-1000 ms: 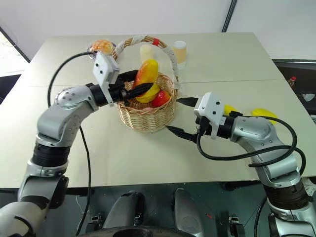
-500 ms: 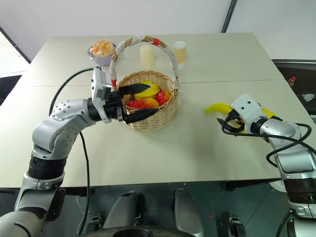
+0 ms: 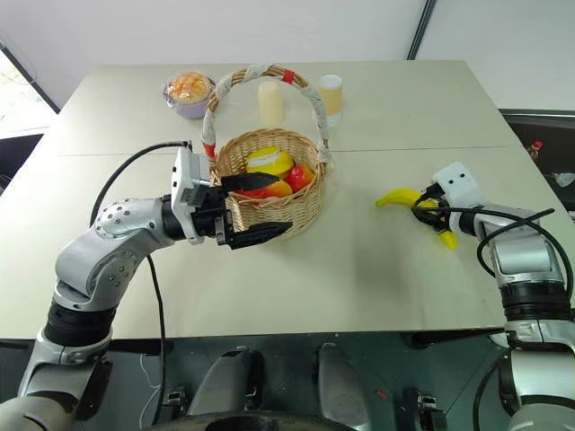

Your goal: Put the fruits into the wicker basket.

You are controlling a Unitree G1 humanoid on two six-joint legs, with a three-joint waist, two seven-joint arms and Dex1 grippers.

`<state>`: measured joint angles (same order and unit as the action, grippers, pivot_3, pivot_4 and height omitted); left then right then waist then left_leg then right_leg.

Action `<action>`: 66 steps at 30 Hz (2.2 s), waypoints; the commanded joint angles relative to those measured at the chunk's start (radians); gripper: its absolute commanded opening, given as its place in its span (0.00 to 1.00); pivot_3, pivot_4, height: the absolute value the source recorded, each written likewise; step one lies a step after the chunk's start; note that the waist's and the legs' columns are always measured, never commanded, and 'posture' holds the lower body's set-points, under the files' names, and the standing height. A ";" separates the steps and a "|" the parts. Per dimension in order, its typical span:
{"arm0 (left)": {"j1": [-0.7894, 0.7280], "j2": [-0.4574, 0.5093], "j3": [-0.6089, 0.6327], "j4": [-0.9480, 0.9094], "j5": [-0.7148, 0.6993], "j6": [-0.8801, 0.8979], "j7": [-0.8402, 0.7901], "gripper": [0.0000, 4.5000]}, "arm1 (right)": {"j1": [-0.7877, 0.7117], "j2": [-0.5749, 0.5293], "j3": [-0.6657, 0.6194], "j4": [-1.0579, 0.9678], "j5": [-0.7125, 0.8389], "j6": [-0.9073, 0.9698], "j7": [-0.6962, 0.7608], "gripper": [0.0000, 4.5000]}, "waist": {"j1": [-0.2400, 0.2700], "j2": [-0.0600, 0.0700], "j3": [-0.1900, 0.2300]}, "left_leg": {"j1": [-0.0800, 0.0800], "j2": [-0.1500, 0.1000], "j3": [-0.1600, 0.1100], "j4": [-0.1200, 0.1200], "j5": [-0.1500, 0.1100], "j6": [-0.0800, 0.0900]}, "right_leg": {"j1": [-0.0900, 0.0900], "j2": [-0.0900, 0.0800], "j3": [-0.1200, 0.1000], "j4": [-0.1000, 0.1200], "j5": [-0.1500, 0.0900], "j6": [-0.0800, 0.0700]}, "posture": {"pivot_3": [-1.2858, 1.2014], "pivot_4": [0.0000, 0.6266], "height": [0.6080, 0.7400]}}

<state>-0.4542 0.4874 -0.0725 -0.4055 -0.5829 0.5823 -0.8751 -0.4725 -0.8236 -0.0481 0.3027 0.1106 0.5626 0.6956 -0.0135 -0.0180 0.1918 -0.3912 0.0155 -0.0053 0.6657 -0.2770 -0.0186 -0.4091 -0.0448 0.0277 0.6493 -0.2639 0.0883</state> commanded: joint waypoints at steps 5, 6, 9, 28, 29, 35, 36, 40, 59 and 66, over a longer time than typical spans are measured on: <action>0.027 0.008 0.073 -0.028 -0.038 -0.019 0.023 1.00 | 0.019 -0.056 -0.013 -0.134 -0.048 -0.135 0.011 0.11 | -0.001 0.001 0.001 | 0.000 0.000 0.000 0.000 0.000 0.000 | 0.000 0.000 0.000 0.000 0.000 0.000 | 0.52 0.24 1.00; 0.042 0.017 0.105 -0.019 -0.047 -0.022 0.027 1.00 | 0.043 -0.073 -0.025 -0.204 -0.037 -0.180 0.040 0.11 | -0.002 0.002 0.001 | 0.000 0.000 0.000 0.000 0.000 0.000 | -0.001 0.000 0.000 0.000 0.000 0.000 | 0.52 0.24 1.00; 0.101 0.059 0.221 0.024 -0.073 -0.030 0.028 1.00 | 0.112 -0.081 -0.082 -0.485 0.116 -0.213 0.169 0.11 | -0.009 0.003 0.001 | 0.000 0.001 0.000 -0.001 0.000 0.000 | -0.001 0.001 0.000 0.000 0.000 0.000 | 0.52 0.24 1.00; 0.192 0.089 0.349 0.035 -0.123 -0.058 0.077 1.00 | -0.259 0.569 0.202 -0.461 0.185 -0.144 -0.174 0.11 | 0.000 0.001 0.001 | -0.002 0.001 -0.001 -0.001 0.000 0.000 | -0.002 -0.004 -0.002 0.000 0.000 0.000 | 0.52 0.24 1.00; 0.192 0.086 0.346 0.028 -0.127 -0.056 0.085 1.00 | -0.265 0.577 0.211 -0.435 0.166 -0.159 -0.178 0.11 | -0.001 0.001 0.001 | -0.002 0.001 -0.001 -0.001 0.000 0.000 | -0.002 -0.004 -0.002 0.000 0.000 0.000 | 0.52 0.24 1.00; 0.186 0.080 0.327 0.011 -0.139 -0.050 0.101 1.00 | -0.270 0.578 0.227 -0.410 0.109 -0.196 -0.173 0.61 | -0.004 0.001 0.001 | -0.001 0.001 -0.001 -0.001 0.000 0.000 | -0.003 -0.003 -0.002 0.001 0.000 0.000 | 0.52 0.24 1.00; 0.182 0.079 0.323 0.013 -0.140 -0.049 0.102 1.00 | -0.269 0.573 0.230 -0.418 0.096 -0.198 -0.174 0.70 | -0.004 0.001 0.001 | -0.001 0.001 -0.001 -0.001 0.000 0.000 | -0.003 -0.003 -0.002 0.001 0.000 0.000 | 0.52 0.24 1.00; 0.162 0.077 0.307 0.022 -0.142 -0.049 0.098 1.00 | -0.256 0.521 0.211 -0.502 0.088 -0.182 -0.146 0.91 | -0.004 0.001 0.001 | -0.001 0.001 -0.001 -0.001 0.000 0.000 | -0.003 -0.003 -0.002 0.001 0.000 0.000 | 0.52 0.24 1.00; 0.061 0.007 0.045 -0.011 -0.121 -0.033 0.023 1.00 | 0.346 -0.204 -0.204 -0.305 -0.086 -0.188 -0.018 0.91 | -0.011 0.002 0.000 | 0.001 0.000 0.002 -0.001 -0.001 0.002 | 0.001 0.000 0.001 -0.002 0.000 0.000 | 0.52 0.24 1.00; 0.069 0.004 0.035 -0.030 -0.120 -0.032 0.031 1.00 | 0.236 -0.207 -0.089 -0.003 -0.213 -0.383 -0.059 0.91 | -0.017 0.003 0.001 | 0.002 0.000 0.002 -0.001 -0.001 0.002 | 0.001 0.002 0.002 -0.001 0.000 0.000 | 0.52 0.24 1.00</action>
<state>-0.3846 0.4898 -0.0467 -0.3968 -0.6977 0.5617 -0.8446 -0.2063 -1.0087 -0.1389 0.2579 -0.0752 0.2324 0.6525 -0.0302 -0.0150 0.1923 -0.3894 0.0157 -0.0029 0.6646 -0.2780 -0.0169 -0.4085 -0.0434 0.0297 0.6482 -0.2640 0.0880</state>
